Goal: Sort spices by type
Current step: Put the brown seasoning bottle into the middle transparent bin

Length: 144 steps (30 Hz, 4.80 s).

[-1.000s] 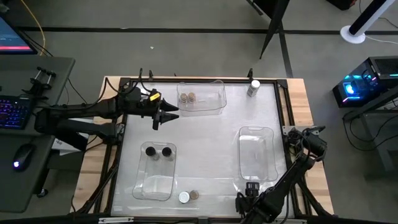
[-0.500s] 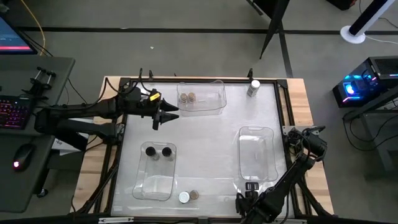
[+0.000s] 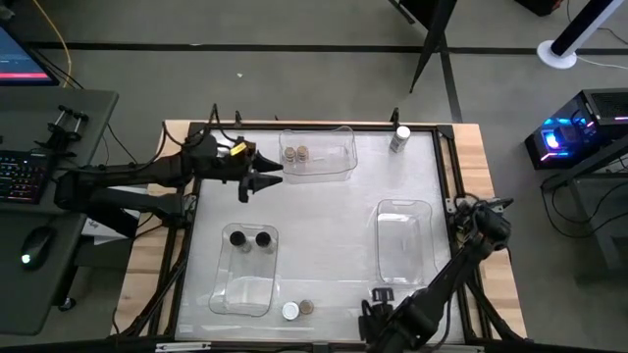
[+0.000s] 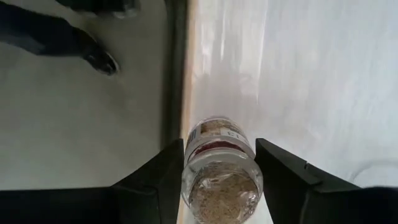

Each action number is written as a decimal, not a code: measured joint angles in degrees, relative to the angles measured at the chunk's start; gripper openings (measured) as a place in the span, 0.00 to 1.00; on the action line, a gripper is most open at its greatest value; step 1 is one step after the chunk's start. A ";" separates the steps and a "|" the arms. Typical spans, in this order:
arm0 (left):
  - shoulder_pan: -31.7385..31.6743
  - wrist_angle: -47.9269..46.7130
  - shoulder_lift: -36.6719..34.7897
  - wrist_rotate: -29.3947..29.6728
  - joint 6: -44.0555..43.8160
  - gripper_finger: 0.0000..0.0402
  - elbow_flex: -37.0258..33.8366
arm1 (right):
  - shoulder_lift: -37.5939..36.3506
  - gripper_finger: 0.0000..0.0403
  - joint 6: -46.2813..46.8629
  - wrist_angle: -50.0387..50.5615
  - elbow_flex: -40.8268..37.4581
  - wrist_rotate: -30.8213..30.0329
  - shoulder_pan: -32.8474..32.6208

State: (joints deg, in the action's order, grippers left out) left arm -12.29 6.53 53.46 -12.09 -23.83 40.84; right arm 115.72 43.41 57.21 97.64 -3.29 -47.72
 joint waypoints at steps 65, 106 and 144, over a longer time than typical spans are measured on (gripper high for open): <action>2.45 -26.54 2.12 17.85 8.52 0.54 15.72 | 24.94 0.42 -18.76 10.01 36.46 -3.99 72.76; 2.56 -26.89 2.11 17.57 8.52 0.54 15.72 | 22.20 0.59 -19.32 10.82 36.91 -5.21 73.61; 2.56 -28.16 2.11 18.75 7.87 0.54 15.72 | 20.83 0.00 -24.75 6.78 24.49 -3.02 72.60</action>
State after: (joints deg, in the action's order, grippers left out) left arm -9.74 -21.63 55.57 6.66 -15.97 56.55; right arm 136.55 18.65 63.99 122.13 -6.31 24.88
